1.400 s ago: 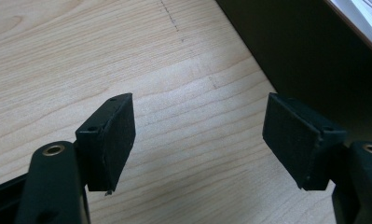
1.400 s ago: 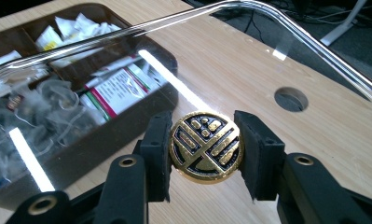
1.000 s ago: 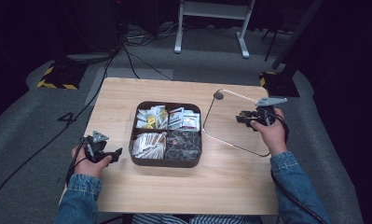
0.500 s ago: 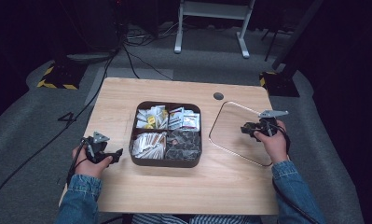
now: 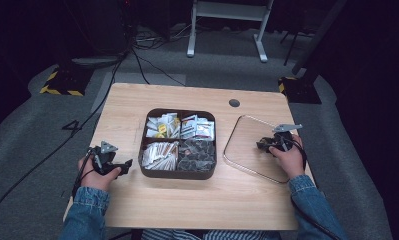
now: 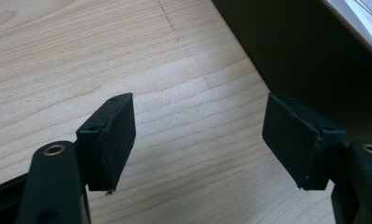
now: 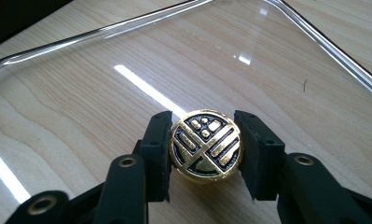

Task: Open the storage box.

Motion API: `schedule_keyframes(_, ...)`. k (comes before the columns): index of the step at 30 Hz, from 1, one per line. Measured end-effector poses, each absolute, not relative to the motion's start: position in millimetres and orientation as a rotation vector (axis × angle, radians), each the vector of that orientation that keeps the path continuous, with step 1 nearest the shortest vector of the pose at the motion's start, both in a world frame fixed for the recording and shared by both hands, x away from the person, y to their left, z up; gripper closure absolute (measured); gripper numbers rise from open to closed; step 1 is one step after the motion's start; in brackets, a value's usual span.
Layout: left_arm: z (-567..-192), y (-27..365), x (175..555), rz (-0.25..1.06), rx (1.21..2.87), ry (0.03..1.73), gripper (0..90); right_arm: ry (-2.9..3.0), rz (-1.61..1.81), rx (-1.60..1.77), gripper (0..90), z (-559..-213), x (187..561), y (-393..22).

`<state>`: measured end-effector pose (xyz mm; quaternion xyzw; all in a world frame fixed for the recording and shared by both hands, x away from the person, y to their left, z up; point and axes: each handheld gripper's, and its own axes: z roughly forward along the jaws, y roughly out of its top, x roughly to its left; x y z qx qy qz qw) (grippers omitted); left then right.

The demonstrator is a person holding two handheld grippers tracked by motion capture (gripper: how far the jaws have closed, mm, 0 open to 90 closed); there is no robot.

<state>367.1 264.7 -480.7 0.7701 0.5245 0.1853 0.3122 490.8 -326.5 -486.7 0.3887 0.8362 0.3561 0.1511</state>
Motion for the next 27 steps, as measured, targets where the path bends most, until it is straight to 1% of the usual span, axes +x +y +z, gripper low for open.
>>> schedule_keyframes(7, -480.6, 262.8, 367.9, 0.491, 2.022, 1.383, 26.2, 2.392, 1.035, 1.117, 58.4, -490.0, 490.2, -328.2)
schedule_keyframes(8, -480.4, 263.0, 368.1, 0.494, 2.024, 1.378, 26.2, 2.387, 1.044, 1.121, 57.1, -490.7, 489.9, -328.6)
schedule_keyframes(9, -480.1, 262.9, 368.1, 0.492, 2.021, 1.379, 26.3, 2.381, 1.068, 1.134, 50.0, -491.4, 490.0, -329.2)
schedule_keyframes(10, -479.7, 262.9, 368.0, 0.494, 2.016, 1.381, 26.2, 2.377, 1.085, 1.16, 45.7, -492.2, 490.4, -329.4)
schedule_keyframes(13, -478.3, 263.7, 368.2, 0.497, 2.0, 1.383, 26.4, 2.343, 1.086, 1.192, 38.3, -492.8, 489.4, -329.5)
schedule_keyframes(18, -476.1, 264.7, 369.2, 0.486, 1.97, 1.388, 26.8, 2.264, 1.142, 1.202, 37.0, -485.1, 485.8, -330.5)
schedule_keyframes(22, -474.7, 265.3, 370.5, 0.419, 1.923, 1.386, 27.4, 2.24, 1.176, 1.199, 37.2, -477.8, 482.4, -331.1)
schedule_keyframes(27, -471.4, 264.5, 371.6, 0.391, 1.884, 1.379, 28.8, 2.199, 1.226, 1.208, 37.3, -466.3, 476.9, -334.3)
